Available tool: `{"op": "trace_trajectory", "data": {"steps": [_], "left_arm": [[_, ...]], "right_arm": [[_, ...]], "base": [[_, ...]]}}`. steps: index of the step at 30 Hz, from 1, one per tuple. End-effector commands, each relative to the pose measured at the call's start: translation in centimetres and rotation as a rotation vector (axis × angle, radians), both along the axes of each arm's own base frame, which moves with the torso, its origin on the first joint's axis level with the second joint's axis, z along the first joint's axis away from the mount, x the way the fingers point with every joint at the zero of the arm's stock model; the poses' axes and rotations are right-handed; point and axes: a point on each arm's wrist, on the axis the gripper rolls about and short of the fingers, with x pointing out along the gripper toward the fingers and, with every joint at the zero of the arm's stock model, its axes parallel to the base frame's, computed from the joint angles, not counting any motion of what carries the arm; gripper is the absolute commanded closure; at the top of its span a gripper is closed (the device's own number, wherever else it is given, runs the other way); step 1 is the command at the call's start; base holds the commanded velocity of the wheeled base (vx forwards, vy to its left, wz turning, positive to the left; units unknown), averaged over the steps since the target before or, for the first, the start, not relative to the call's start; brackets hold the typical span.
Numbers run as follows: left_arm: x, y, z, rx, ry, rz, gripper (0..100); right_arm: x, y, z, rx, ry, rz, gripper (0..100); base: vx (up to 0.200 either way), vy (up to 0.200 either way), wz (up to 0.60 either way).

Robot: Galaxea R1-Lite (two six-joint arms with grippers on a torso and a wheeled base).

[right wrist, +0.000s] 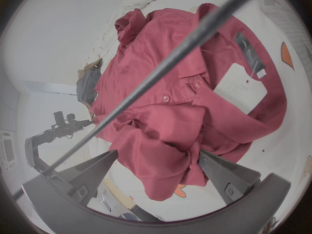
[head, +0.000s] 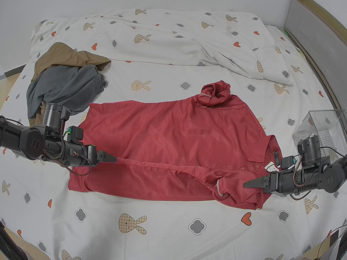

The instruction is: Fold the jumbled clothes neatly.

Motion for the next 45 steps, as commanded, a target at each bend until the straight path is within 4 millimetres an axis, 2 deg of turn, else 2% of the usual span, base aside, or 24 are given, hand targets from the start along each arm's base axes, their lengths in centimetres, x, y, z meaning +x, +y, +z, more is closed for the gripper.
{"op": "trace_trajectory", "data": {"steps": [1, 8, 9, 16, 21, 24, 25, 28, 35, 39, 45], "left_arm": [[0.1, 0.1, -0.2, 0.0, 0.005, 0.003, 0], [0.1, 0.1, -0.1, 0.001, 0.003, 0.004, 0], [0.1, 0.1, -0.1, 0.001, 0.003, 0.004, 0], [0.1, 0.1, -0.1, 0.001, 0.001, 0.004, 0], [0.1, 0.1, -0.3, 0.001, 0.01, 0.004, 0], [0.6, 0.1, -1.1, 0.004, 0.033, 0.005, 0], [1.0, 0.4, -1.6, 0.006, 0.045, 0.016, 0], [1.5, 0.9, -2.0, 0.006, 0.05, 0.031, 0], [2.3, 1.9, -2.3, 0.005, 0.052, 0.062, 0], [2.8, 2.4, -2.7, 0.005, 0.059, 0.075, 0], [3.2, 2.8, -2.7, 0.004, 0.056, 0.088, 0]], "right_arm": [[0.1, 0.7, 0.0, 0.003, 0.002, 0.025, 0], [0.4, 1.1, -0.7, -0.006, 0.024, 0.038, 0], [0.4, 1.1, -0.8, -0.007, 0.027, 0.038, 100], [0.6, 0.9, -1.3, -0.015, 0.04, 0.032, 100], [1.0, 0.9, -0.7, -0.007, 0.017, 0.024, 100], [1.5, 0.9, 0.2, -0.001, -0.023, 0.017, 100], [1.8, 0.7, 1.3, 0.009, -0.067, 0.006, 100], [1.5, 0.6, 2.9, 0.019, -0.126, 0.006, 100], [1.3, 0.5, 4.5, 0.021, -0.193, 0.004, 100], [1.6, 0.1, 4.7, 0.012, -0.213, -0.005, 100], [2.7, -0.6, 3.5, -0.071, -0.255, 0.045, 100]], "base": [[0.0, 0.0, 0.0], [0.0, 0.0, 0.0], [0.0, 0.0, 0.0], [0.0, 0.0, 0.0], [0.0, 0.0, 0.0], [0.0, 0.0, 0.0], [0.0, 0.0, 0.0], [0.0, 0.0, 0.0], [0.0, 0.0, 0.0], [0.0, 0.0, 0.0], [0.0, 0.0, 0.0]]}}
